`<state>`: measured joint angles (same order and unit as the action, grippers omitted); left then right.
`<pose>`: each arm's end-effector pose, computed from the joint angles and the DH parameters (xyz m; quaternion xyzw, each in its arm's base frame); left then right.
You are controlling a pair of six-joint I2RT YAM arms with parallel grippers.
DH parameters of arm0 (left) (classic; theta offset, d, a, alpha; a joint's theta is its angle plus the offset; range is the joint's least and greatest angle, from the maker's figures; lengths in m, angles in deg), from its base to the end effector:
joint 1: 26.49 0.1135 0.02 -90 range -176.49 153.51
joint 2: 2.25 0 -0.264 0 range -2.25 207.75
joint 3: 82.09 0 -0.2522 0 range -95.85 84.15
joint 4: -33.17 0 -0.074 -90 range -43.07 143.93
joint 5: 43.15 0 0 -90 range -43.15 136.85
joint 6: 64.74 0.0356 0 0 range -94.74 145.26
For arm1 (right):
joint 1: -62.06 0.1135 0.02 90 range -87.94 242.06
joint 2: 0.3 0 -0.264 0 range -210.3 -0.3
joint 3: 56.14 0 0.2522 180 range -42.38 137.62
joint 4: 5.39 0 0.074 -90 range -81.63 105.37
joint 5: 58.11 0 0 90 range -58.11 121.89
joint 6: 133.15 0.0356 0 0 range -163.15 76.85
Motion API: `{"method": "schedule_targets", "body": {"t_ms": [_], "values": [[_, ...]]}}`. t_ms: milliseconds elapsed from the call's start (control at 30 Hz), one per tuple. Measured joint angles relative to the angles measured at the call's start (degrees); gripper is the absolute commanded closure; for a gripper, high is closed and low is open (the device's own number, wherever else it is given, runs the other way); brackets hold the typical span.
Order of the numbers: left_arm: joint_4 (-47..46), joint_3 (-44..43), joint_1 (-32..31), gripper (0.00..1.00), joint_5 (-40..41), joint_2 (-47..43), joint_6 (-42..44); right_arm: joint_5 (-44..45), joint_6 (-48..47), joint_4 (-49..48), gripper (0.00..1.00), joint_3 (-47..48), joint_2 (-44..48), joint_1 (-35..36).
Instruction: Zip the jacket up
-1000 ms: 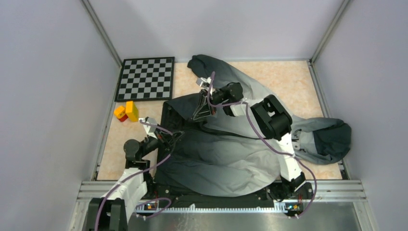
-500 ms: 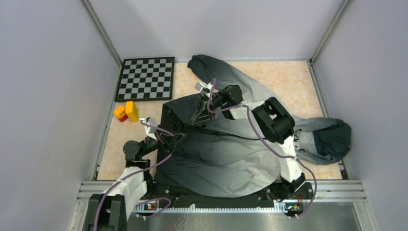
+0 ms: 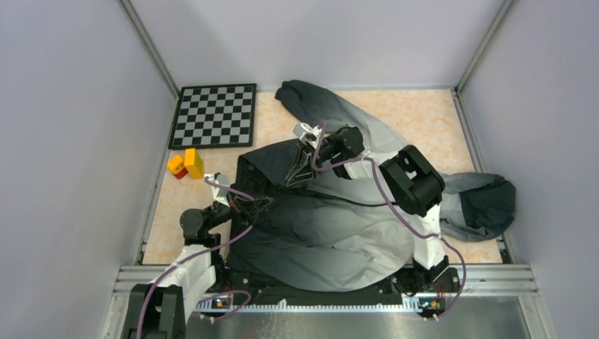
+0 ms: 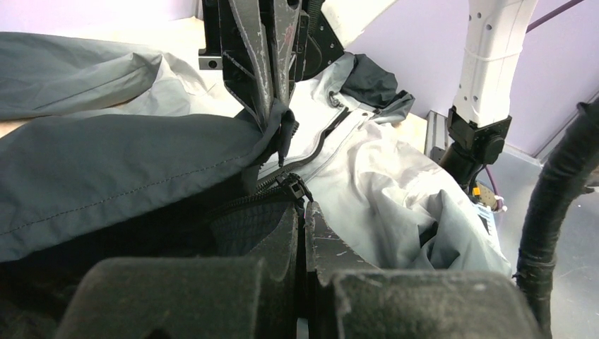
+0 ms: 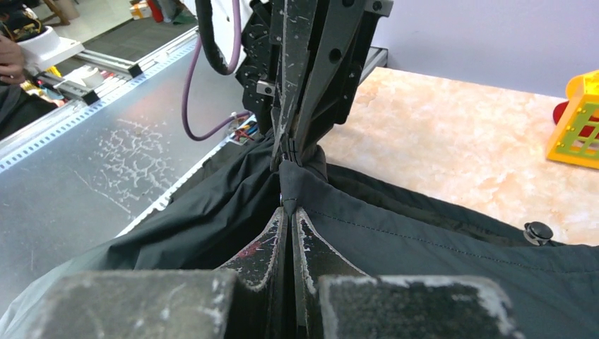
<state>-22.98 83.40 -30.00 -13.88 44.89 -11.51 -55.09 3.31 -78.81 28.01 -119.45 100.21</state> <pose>0.1345 -0.0394 0.2075 0.2698 0.5742 -0.5086 0.5821 0.3041 0.2841 0.2466 -0.5952 0.3597 0.6611 0.2816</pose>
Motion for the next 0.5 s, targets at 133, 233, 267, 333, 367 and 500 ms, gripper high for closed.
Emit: {"method": "schedule_targets", "body": {"t_ms": [133, 233, 267, 333, 367, 500], "values": [[-3.6, 0.0, -0.4, 1.0, -0.5, 2.4, -1.2, 0.1, -0.4, -0.2, 1.0, 0.0, 1.0, 0.2], [-6.9, 0.0, -0.8, 1.0, -1.3, 5.5, -2.5, 0.1, -0.4, 0.0, 1.0, 0.0, 1.0, 0.5], [-7.7, 0.0, -0.9, 1.0, -1.5, 6.5, -2.8, 0.1, -0.4, -0.1, 1.0, 0.0, 1.0, 0.5], [-9.5, 0.0, -1.0, 1.0, -1.7, 8.0, -3.7, 0.1, -0.3, 0.0, 1.0, 0.0, 1.0, 0.5], [-10.2, 0.0, -1.0, 1.0, -1.9, 8.3, -3.9, 0.1, -0.3, 0.0, 1.0, 0.0, 1.0, 0.5], [-11.7, 0.0, -1.0, 1.0, -2.1, 8.5, -4.1, 0.1, -0.2, -0.1, 1.0, 0.2, 1.0, 0.5]]}}
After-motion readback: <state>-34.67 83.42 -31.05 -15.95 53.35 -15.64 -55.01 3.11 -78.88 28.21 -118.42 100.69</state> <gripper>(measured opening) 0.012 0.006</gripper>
